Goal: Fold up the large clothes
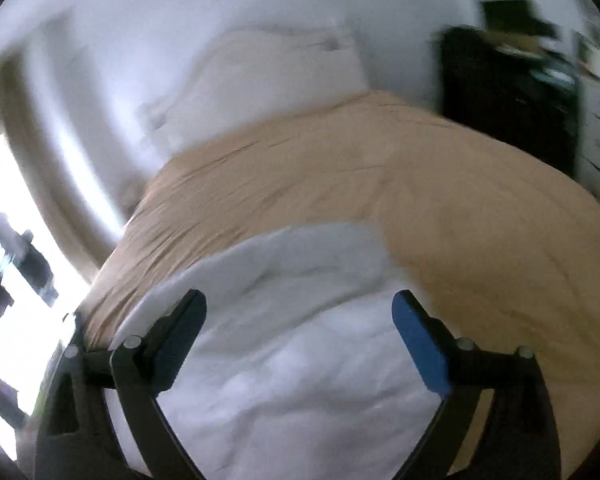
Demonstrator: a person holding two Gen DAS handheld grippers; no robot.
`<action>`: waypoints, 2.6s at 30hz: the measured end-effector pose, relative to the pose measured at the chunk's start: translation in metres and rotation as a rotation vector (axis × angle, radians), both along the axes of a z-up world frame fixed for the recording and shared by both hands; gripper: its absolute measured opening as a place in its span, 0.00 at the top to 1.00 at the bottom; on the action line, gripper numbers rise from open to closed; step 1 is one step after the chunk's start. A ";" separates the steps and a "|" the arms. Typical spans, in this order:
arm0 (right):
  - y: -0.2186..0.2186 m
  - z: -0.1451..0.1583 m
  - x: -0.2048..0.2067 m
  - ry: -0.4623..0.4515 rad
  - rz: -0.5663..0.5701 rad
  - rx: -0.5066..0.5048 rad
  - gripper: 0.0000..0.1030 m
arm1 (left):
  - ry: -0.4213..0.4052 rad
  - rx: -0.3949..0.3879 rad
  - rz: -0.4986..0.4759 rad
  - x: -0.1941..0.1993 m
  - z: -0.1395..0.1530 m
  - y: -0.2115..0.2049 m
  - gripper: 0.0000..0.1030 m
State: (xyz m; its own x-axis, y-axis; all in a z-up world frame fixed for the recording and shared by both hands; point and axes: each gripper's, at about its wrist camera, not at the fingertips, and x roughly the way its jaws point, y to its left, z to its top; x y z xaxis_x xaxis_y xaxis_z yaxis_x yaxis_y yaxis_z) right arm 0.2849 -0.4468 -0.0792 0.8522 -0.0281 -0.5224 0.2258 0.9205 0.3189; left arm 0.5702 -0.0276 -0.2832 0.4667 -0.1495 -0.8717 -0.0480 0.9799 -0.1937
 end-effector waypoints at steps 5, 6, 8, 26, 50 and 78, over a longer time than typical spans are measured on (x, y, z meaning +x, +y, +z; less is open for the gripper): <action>0.099 -0.055 0.029 0.132 0.192 -0.203 0.09 | -0.005 -0.021 0.002 -0.003 0.002 0.003 0.77; 0.107 -0.078 0.038 0.203 0.188 -0.238 0.09 | 0.000 -0.049 -0.001 -0.003 0.005 0.007 0.77; 0.109 -0.113 0.039 0.243 0.188 -0.260 0.06 | 0.016 -0.123 0.000 -0.003 0.011 0.017 0.72; 0.113 -0.133 0.025 0.266 0.161 -0.274 0.02 | -0.174 -0.072 -0.267 -0.101 0.102 -0.021 0.20; -0.004 -0.105 0.236 0.603 -0.011 -0.259 0.01 | -0.154 0.232 -0.283 -0.089 0.009 -0.065 0.02; -0.013 -0.116 0.054 0.341 0.070 -0.147 0.00 | -0.102 0.244 -0.432 -0.026 0.052 -0.158 0.00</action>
State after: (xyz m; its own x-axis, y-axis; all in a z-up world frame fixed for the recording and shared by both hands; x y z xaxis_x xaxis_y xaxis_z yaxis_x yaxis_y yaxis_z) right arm 0.3389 -0.4601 -0.1950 0.6328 -0.0720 -0.7710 0.2315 0.9677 0.0996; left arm 0.5442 -0.1852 -0.2312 0.4916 -0.1450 -0.8587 0.3788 0.9235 0.0609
